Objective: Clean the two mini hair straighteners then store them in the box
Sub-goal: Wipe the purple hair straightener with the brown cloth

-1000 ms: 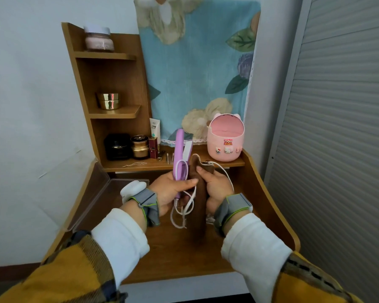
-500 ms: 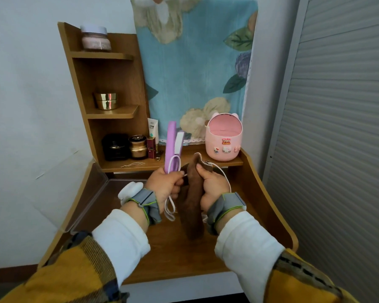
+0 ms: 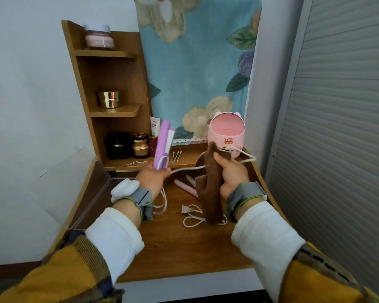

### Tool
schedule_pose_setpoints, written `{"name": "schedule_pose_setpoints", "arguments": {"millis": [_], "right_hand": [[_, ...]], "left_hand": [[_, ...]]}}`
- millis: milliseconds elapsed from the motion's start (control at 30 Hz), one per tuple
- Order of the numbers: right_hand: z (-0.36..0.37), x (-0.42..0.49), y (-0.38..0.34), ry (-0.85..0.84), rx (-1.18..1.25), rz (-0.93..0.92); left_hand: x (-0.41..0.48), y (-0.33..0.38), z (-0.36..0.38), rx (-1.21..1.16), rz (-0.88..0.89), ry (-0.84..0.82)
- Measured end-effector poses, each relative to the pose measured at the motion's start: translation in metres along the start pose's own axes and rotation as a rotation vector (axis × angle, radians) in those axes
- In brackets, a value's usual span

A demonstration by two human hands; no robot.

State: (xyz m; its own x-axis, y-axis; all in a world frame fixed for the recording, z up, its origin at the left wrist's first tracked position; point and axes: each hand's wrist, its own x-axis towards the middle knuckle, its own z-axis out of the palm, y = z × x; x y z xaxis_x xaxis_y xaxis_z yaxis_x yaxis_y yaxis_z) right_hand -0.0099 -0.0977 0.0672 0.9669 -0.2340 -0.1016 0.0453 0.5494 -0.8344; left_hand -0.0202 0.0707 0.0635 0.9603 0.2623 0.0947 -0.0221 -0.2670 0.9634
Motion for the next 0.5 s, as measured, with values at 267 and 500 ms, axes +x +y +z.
{"name": "schedule_pose_setpoints", "arguments": {"millis": [267,500], "right_hand": [[0.012,-0.005,0.026,-0.158,-0.058,0.036],[0.012,-0.011,0.033,-0.124,0.017,0.112]], "left_hand": [[-0.013,0.007,0.021,0.024,0.116,-0.222],[-0.022,0.004,0.024,0.051,0.106,-0.222]]}}
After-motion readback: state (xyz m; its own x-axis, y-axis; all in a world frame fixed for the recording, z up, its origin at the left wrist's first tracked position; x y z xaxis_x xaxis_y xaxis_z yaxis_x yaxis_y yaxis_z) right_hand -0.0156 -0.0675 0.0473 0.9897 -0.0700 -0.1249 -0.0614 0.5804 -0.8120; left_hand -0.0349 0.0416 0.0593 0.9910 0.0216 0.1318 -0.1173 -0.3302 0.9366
